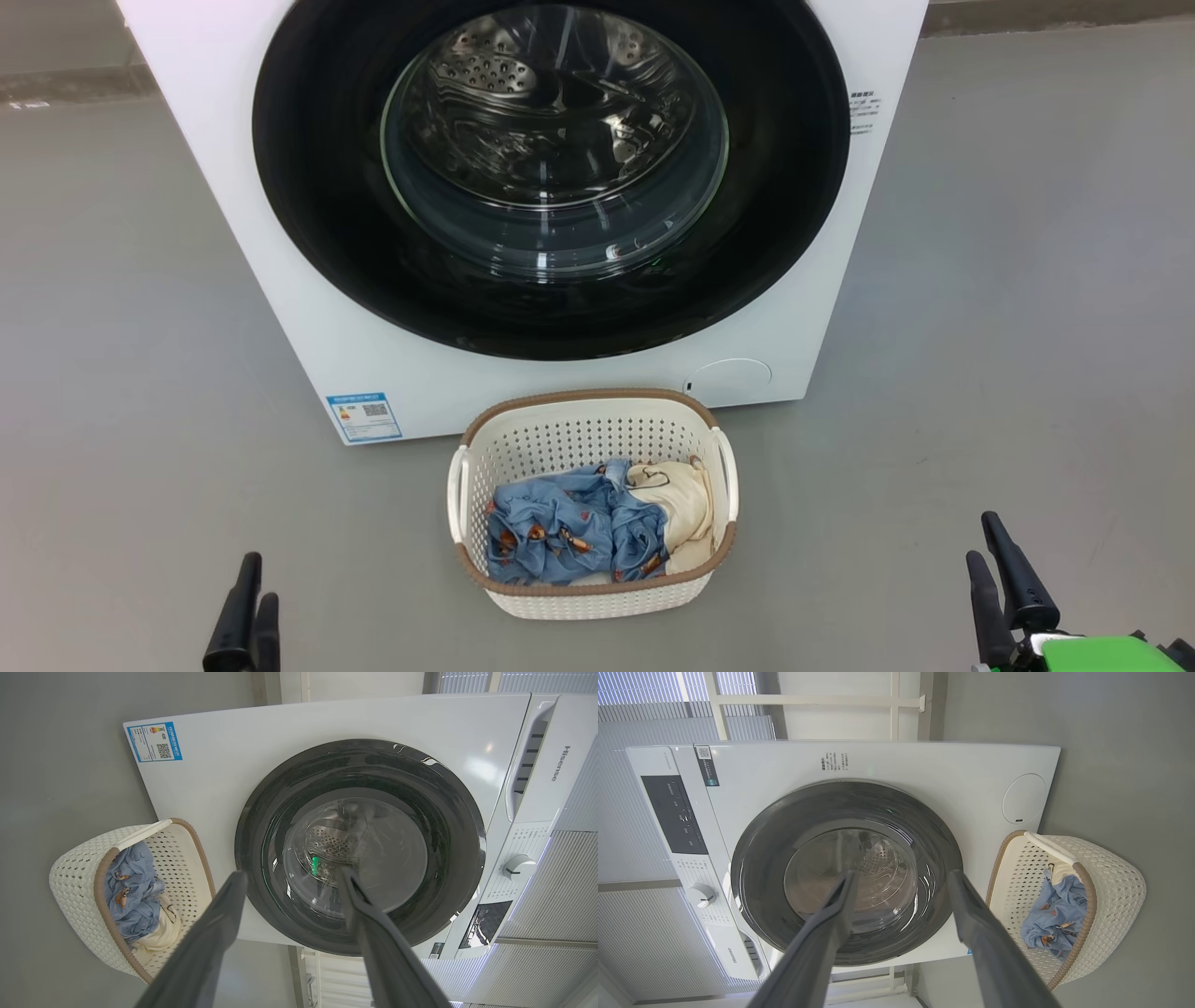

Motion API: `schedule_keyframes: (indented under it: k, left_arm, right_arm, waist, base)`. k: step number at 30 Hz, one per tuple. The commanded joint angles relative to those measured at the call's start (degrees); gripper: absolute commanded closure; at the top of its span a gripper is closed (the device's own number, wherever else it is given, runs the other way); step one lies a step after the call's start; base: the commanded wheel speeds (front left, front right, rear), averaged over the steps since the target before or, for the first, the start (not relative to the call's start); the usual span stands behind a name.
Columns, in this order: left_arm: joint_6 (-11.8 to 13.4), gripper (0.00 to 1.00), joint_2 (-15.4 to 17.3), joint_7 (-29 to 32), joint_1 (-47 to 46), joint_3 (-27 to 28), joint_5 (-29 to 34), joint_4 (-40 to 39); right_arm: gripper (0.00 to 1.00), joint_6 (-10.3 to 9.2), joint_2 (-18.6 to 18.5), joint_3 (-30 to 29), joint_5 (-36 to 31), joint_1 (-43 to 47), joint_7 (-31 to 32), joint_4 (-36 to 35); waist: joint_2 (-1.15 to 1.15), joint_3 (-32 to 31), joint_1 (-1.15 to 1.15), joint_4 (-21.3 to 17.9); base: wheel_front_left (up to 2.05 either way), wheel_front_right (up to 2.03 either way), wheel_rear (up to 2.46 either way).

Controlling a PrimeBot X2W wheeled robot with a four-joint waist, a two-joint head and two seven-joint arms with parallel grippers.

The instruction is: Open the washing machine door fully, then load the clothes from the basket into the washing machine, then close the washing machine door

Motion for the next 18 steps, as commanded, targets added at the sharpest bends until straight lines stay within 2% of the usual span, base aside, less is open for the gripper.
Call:
schedule_keyframes:
  k: [1, 11, 18]
  left_arm:
    - [-0.1, 0.00, 1.0, -0.5, -2.4, 0.1, 0.6, -1.9]
    - [-0.2, 0.00, 1.9, -2.4, -3.2, -1.3, 2.2, -2.7]
    - [-0.2, 0.00, 3.3, -4.2, -3.8, -3.1, 5.8, -3.0]
  right_arm:
    - [0.00, 0.01, -0.8, 0.4, -0.6, -2.2, -0.4, -1.7]
    - [0.00, 0.02, -2.0, 1.8, -2.8, -2.9, -2.2, -2.0]
    - [0.00, 0.02, -3.1, 3.3, -5.9, -3.6, -3.8, -1.8]
  waist:
    - [0.00, 0.0, -0.01, 0.0]
    - [0.00, 0.0, -0.01, 0.1]
    - [0.00, 0.0, -0.01, 0.1]
  base:
    - [0.00, 0.00, 0.00]
    - [0.00, 0.00, 0.00]
    - [0.00, 0.00, 0.00]
